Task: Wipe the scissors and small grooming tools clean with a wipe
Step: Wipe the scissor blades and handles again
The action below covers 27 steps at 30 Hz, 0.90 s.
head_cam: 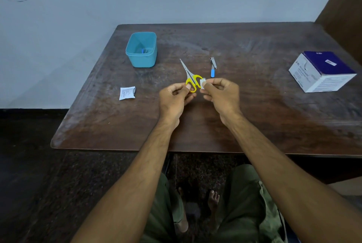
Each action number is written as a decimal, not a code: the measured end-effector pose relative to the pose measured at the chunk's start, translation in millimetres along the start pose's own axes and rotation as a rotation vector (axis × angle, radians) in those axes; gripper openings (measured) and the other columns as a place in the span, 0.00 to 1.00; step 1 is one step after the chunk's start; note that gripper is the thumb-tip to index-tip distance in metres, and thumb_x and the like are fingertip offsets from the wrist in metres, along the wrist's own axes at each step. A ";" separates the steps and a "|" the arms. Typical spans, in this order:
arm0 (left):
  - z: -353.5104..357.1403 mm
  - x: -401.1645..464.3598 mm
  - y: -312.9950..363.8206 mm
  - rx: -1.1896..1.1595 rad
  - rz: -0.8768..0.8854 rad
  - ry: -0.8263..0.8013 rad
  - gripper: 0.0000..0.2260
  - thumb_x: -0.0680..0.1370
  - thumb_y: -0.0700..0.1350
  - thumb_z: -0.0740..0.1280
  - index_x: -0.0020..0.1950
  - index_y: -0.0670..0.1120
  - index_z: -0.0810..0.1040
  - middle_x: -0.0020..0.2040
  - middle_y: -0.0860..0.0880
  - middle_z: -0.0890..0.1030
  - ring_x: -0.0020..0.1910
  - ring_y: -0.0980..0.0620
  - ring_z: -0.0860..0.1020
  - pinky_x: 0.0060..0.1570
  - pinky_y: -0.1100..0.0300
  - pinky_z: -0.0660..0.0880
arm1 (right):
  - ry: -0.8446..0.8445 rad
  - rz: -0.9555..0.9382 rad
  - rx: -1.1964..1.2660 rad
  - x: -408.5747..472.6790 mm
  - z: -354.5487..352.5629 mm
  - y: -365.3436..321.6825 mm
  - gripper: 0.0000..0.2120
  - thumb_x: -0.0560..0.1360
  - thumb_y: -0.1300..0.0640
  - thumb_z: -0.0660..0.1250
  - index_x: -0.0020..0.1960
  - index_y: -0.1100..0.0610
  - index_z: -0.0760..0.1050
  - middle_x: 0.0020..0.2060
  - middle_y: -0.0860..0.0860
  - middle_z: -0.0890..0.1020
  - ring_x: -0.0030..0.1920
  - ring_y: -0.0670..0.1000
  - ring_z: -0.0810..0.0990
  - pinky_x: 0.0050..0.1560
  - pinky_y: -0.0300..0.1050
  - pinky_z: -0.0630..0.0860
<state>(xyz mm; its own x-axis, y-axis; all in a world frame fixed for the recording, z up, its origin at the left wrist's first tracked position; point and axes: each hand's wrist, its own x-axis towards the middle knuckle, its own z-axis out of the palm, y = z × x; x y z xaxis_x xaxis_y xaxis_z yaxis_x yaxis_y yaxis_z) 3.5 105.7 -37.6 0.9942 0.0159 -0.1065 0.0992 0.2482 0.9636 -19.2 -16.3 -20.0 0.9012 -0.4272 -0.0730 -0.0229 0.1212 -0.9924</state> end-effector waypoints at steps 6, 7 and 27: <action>-16.9 14.2 10.9 0.051 0.008 0.041 0.03 0.77 0.37 0.68 0.46 0.41 0.81 0.38 0.46 0.83 0.35 0.53 0.83 0.38 0.65 0.78 | -0.043 -0.004 -0.049 11.6 9.1 -5.6 0.06 0.75 0.64 0.69 0.41 0.56 0.78 0.36 0.53 0.84 0.37 0.47 0.84 0.36 0.36 0.79; -19.9 16.5 13.3 0.060 0.012 0.046 0.02 0.77 0.37 0.68 0.46 0.41 0.81 0.38 0.45 0.82 0.35 0.53 0.83 0.38 0.65 0.78 | -0.053 -0.006 -0.048 13.6 12.2 -6.7 0.06 0.75 0.64 0.69 0.41 0.56 0.78 0.36 0.53 0.83 0.37 0.47 0.84 0.37 0.36 0.80; -80.3 166.2 148.0 0.875 0.022 0.203 0.10 0.72 0.44 0.75 0.45 0.36 0.83 0.20 0.54 0.78 0.30 0.59 0.82 0.47 0.59 0.80 | -0.142 -0.125 -0.239 88.7 124.4 -47.6 0.06 0.73 0.60 0.72 0.39 0.52 0.80 0.41 0.50 0.85 0.46 0.50 0.84 0.50 0.47 0.82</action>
<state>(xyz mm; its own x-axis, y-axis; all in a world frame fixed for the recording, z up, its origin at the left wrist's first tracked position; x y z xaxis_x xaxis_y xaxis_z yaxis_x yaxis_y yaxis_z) 180.1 222.8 67.6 0.9780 0.2031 -0.0471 0.1589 -0.5793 0.7995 115.7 51.6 33.1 0.9547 -0.2937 0.0489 0.0058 -0.1458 -0.9893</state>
